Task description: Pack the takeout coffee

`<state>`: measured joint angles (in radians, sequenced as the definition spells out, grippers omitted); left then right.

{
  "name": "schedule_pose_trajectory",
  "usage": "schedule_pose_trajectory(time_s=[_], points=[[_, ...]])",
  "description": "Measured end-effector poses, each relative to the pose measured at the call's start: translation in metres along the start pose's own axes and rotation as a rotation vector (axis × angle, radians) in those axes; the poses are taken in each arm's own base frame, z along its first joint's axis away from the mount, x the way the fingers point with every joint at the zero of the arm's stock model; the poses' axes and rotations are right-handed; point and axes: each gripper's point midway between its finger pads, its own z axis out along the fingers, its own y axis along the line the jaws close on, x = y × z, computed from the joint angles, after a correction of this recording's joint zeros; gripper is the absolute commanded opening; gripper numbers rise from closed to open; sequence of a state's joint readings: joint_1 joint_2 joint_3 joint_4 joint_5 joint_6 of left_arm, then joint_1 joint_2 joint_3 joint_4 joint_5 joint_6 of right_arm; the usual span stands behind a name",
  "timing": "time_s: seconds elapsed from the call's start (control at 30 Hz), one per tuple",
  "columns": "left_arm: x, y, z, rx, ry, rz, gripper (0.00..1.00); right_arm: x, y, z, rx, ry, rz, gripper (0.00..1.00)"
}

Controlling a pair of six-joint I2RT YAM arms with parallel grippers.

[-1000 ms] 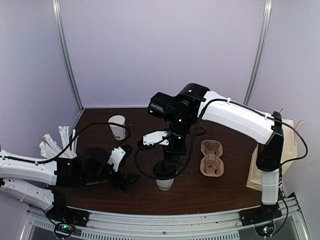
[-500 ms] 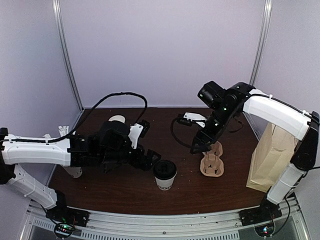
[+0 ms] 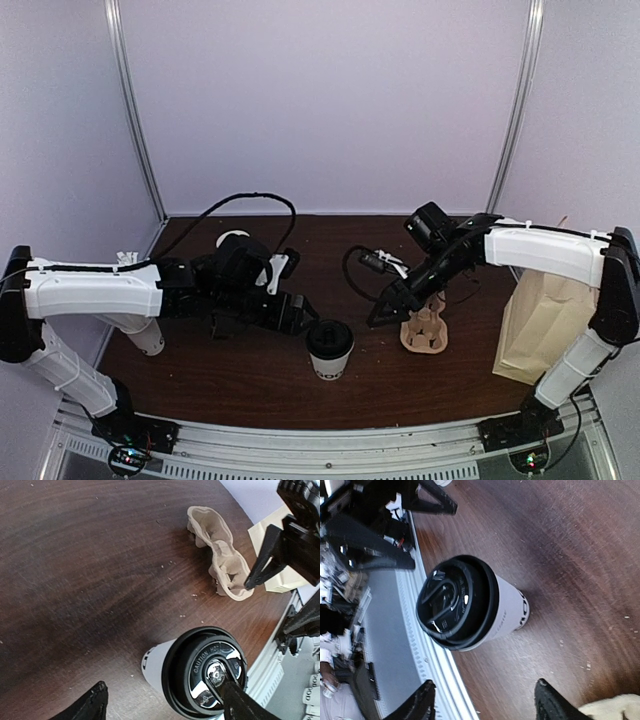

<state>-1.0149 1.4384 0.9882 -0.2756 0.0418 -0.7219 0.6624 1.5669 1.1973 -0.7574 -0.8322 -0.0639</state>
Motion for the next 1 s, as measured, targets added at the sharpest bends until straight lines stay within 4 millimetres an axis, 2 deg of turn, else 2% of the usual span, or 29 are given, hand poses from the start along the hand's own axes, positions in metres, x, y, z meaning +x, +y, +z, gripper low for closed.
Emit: schedule_pose_trajectory(time_s=[0.1, 0.33, 0.5, 1.0], points=[[0.006, -0.002, 0.002, 0.036, 0.026, -0.025, 0.76, -0.004, 0.000, 0.010, -0.055, -0.002, 0.034, 0.54], [0.015, -0.009, 0.008, 0.092, 0.069, -0.042, 0.72, -0.002, -0.009, 0.037, -0.144, 0.037, 0.159, 0.49], [0.022, -0.007, 0.015, 0.096, 0.097, -0.048, 0.68, -0.004, -0.007, 0.040, -0.180, 0.035, 0.189, 0.44], [0.030, -0.012, 0.030, 0.139, 0.132, -0.050, 0.61, -0.005, -0.003, 0.050, -0.274, 0.050, 0.262, 0.42]])
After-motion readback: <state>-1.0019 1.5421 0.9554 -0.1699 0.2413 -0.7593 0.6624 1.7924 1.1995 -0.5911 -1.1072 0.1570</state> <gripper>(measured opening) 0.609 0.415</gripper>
